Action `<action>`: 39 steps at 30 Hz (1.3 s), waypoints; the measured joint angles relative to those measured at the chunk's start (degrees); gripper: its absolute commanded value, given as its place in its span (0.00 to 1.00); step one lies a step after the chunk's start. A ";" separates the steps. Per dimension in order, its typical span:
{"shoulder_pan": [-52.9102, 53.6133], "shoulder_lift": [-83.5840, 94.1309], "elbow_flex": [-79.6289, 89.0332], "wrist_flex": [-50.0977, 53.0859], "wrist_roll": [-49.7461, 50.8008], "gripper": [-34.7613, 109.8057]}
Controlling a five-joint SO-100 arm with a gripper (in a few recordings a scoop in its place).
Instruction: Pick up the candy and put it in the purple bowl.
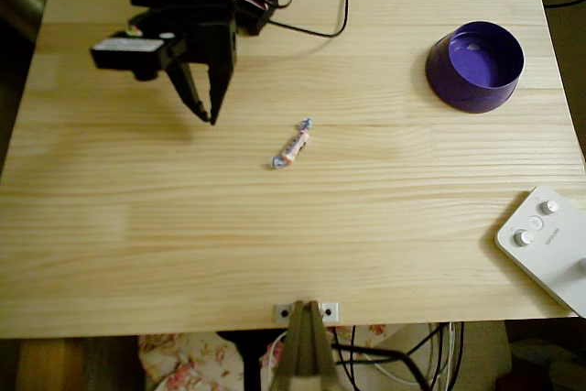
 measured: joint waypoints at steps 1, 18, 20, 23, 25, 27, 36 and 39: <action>0.00 0.00 0.00 0.00 0.00 0.23; 0.00 0.00 0.00 0.00 -0.44 0.23; 0.00 0.00 0.00 0.00 -0.44 0.23; -1.41 0.00 0.00 0.00 -1.85 0.23; -3.43 0.26 0.00 0.00 -3.87 0.23; -5.62 0.79 0.00 0.00 -6.24 0.23; -8.00 1.05 -0.70 0.09 -10.72 0.23; -9.40 -0.44 -5.10 2.90 -7.29 0.23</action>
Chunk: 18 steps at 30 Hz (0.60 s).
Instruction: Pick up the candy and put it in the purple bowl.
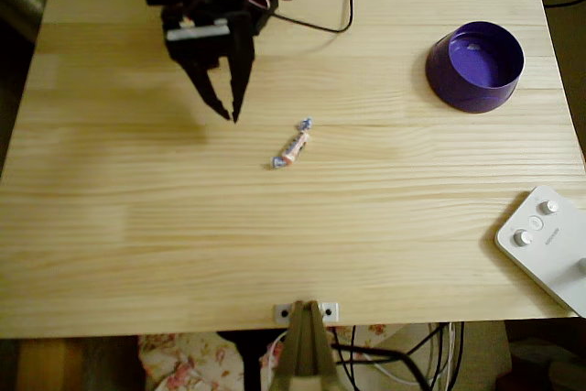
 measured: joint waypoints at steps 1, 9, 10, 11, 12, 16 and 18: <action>-0.44 -0.97 -2.02 1.32 1.05 0.23; -2.72 -11.78 -18.11 7.73 7.38 0.23; -4.04 -13.89 -20.65 9.23 9.23 0.23; -5.71 -15.82 -23.20 10.46 10.90 0.23; -7.73 -18.37 -26.28 11.69 13.27 0.23; -14.06 -29.53 -38.85 17.05 22.68 0.23; -17.49 -36.12 -45.44 20.13 27.77 0.23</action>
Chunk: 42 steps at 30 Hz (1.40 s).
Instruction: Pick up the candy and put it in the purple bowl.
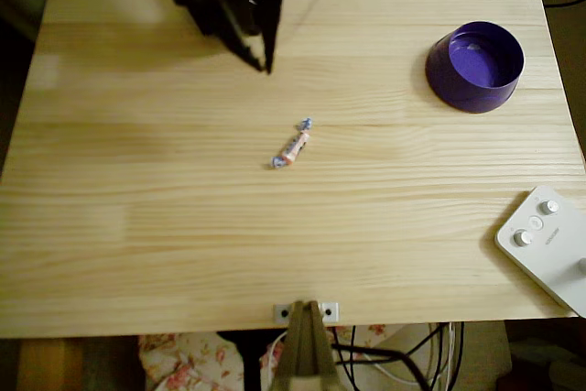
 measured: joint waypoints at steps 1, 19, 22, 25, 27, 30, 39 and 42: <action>-1.76 -3.08 -2.81 1.14 2.29 0.23; -5.19 -41.31 -17.05 2.90 20.39 0.23; -4.39 -44.91 -17.05 -0.18 21.80 0.23; -3.25 -48.08 -17.05 -2.11 23.73 0.23; -2.29 -49.22 -17.05 -2.99 25.58 0.23; -1.14 -50.36 -17.05 -4.04 28.83 0.23; -0.35 -53.61 -17.05 -3.78 31.99 0.23; -0.26 -55.28 -16.96 -3.52 32.43 0.25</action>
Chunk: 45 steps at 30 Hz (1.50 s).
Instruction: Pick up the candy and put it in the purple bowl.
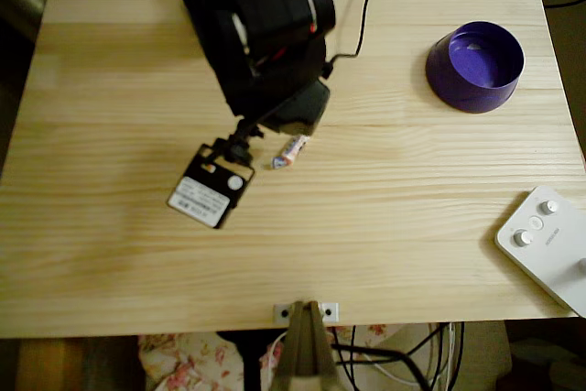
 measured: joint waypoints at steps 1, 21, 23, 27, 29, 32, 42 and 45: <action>-0.09 -0.35 0.00 -0.18 0.00 0.28; -0.62 -9.93 -9.05 -2.81 5.63 0.35; 0.09 -10.02 -11.16 -2.46 7.03 0.35; 0.53 -10.02 -12.39 -1.14 9.40 0.35; 0.18 -10.02 -12.22 -0.62 10.55 0.34; -0.26 -10.02 -10.90 -1.05 12.22 0.34; -3.69 -14.68 -10.55 -1.23 13.36 0.34; -3.78 -14.94 -10.02 -2.81 12.83 0.34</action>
